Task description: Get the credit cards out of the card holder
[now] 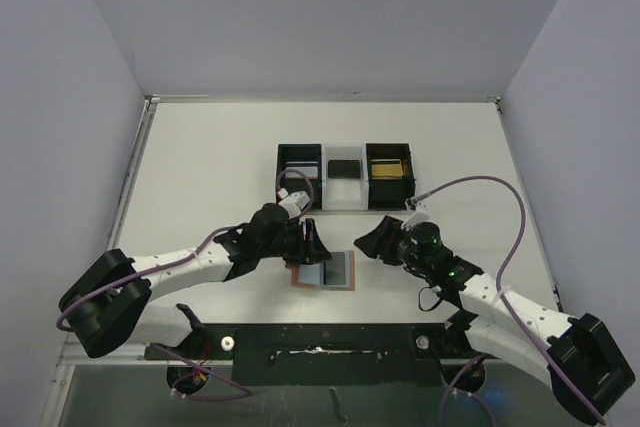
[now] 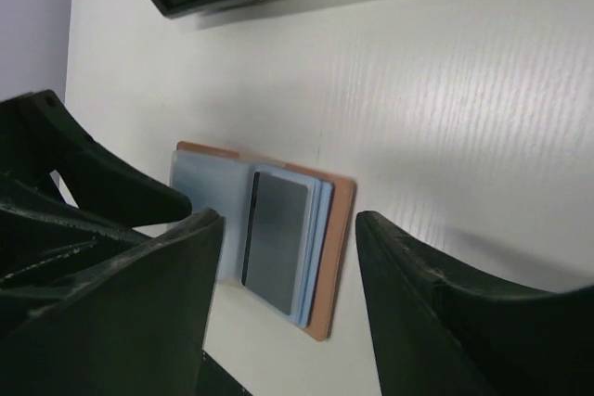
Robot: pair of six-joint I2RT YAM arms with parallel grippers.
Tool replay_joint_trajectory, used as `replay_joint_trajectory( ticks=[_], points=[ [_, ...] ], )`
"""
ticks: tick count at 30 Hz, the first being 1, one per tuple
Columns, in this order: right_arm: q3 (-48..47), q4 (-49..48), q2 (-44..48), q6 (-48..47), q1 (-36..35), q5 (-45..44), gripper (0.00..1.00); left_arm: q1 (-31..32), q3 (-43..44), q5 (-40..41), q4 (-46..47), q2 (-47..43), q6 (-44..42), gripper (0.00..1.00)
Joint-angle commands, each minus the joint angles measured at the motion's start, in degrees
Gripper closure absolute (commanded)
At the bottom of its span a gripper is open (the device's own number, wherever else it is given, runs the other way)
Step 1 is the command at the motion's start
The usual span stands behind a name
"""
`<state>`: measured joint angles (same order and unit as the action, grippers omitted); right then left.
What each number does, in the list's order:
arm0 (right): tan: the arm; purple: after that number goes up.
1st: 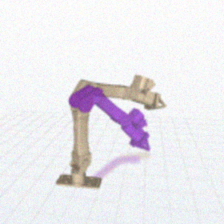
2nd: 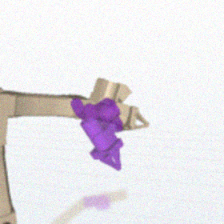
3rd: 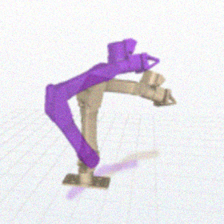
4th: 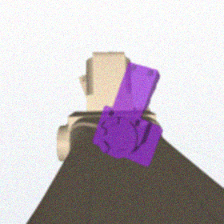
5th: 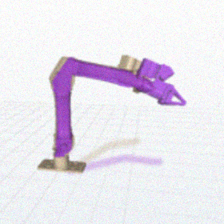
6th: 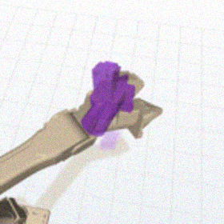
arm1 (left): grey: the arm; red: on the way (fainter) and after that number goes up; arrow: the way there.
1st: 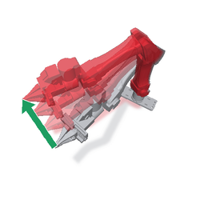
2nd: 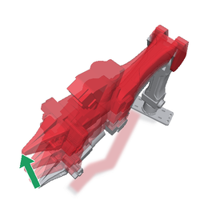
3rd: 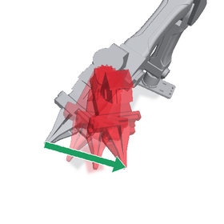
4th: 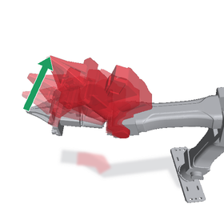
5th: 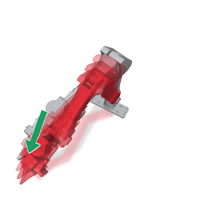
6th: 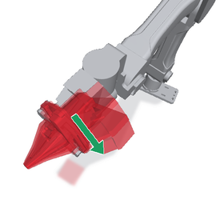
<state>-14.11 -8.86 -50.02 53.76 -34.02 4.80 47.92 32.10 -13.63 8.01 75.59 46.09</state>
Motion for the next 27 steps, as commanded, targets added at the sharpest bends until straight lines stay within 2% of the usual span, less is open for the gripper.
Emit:
replay_joint_trajectory(
  ticks=[1,3,5,9,14,17,27],
  points=[
    [-1.9,-2.0,-3.9,2.5,-3.1,1.5,0.47,0.3,1.5,3.0,2.9,0.0,1.0,0.57],
    [-2.2,-3.4,-6.2,3.0,-4.0,2.2,0.5,0.4,1.4,6.2,1.4,0.6,2.4,0.64],
    [-2.6,-4.4,-8.2,3.9,-4.7,2.6,0.53,0.4,0.4,9.6,0.7,0.6,4.7,0.65],
    [-4.1,-5.8,-10.8,4.1,-6.2,3.8,0.63,0.7,-0.8,7.9,5.2,2.0,6.3,0.65],
    [-5.3,-7.1,-13.3,4.3,-6.8,4.6,0.68,1.7,0.3,7.5,4.7,4.8,7.2,0.7],
    [-6.9,-6.3,-14.8,4.2,-6.8,5.1,0.78,2.3,-1.3,8.0,7.5,4.3,8.8,0.7],
    [-8.1,-7.0,-19.9,3.6,-7.7,10.7,0.8,2.6,-2.6,7.3,7.2,6.7,8.6,0.7]
  ],
)
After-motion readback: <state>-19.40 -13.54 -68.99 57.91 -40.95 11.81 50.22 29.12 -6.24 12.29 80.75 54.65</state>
